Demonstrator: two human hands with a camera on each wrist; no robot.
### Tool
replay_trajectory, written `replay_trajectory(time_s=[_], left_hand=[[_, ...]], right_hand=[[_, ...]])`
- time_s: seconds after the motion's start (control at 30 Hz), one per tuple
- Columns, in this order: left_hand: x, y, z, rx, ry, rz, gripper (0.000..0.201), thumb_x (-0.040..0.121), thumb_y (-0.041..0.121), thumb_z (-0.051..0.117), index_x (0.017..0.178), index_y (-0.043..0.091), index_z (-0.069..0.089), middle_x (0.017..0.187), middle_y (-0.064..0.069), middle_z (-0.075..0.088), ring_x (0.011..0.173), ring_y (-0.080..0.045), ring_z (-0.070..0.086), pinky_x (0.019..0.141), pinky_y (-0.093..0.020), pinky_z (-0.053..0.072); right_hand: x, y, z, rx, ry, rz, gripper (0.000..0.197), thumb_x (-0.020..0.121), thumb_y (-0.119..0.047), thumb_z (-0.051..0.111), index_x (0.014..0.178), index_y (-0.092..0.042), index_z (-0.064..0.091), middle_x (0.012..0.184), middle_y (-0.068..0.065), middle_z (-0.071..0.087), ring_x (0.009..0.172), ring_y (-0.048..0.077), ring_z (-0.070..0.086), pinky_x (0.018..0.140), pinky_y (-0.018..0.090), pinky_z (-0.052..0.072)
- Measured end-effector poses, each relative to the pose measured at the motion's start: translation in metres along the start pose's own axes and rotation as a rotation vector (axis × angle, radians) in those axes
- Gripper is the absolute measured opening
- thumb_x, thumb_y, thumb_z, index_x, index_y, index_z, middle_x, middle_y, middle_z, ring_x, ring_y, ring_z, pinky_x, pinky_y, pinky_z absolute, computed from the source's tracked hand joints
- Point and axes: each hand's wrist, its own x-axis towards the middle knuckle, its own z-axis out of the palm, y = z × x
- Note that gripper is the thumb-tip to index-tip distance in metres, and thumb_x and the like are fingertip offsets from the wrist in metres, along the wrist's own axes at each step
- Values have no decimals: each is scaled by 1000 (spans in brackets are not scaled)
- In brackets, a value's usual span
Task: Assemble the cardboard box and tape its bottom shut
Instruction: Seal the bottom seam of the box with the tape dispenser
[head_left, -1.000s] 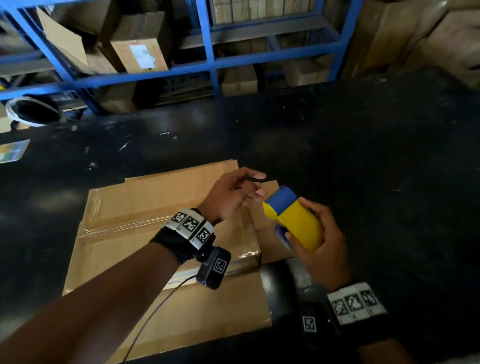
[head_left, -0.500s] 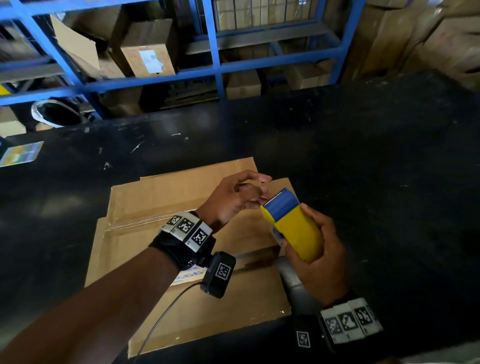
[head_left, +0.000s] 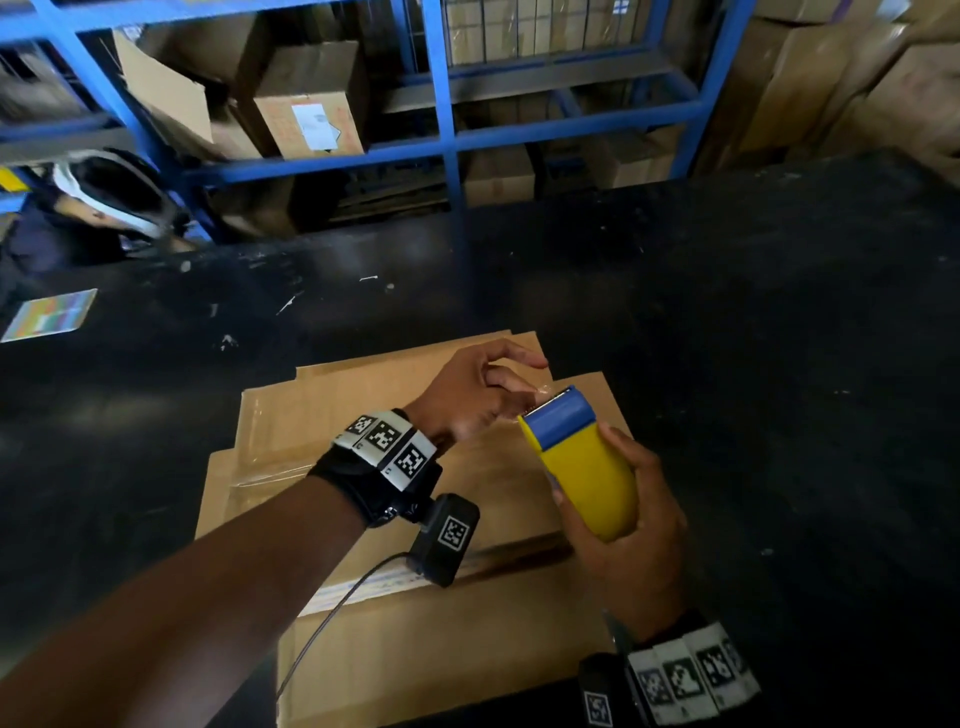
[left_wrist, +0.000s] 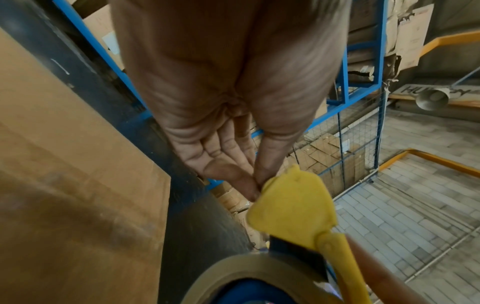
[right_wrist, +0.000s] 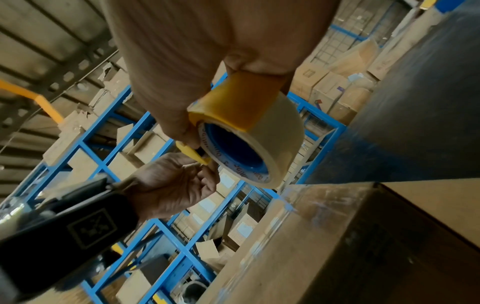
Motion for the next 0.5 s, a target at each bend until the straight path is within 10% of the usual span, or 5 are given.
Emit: replay_trajectory(time_s=[0.13, 0.5], left_hand=[[31, -1, -17, 64, -24, -13, 38, 84, -18, 64, 113, 7, 66, 91, -25, 76, 81, -23, 72, 66, -23, 56], [152, 29, -73, 225, 24, -34, 36, 85, -9, 73, 110, 14, 64, 77, -2, 79, 77, -14, 76, 81, -35, 62]], right_hand=[[10, -9, 19, -86, 3, 76, 81, 72, -41, 86, 142, -35, 46, 131, -39, 44, 116, -3, 52, 90, 23, 47], [40, -18, 21, -227, -41, 311, 85, 70, -53, 80, 127, -73, 20, 116, -45, 35, 109, -1, 46, 87, 26, 42]])
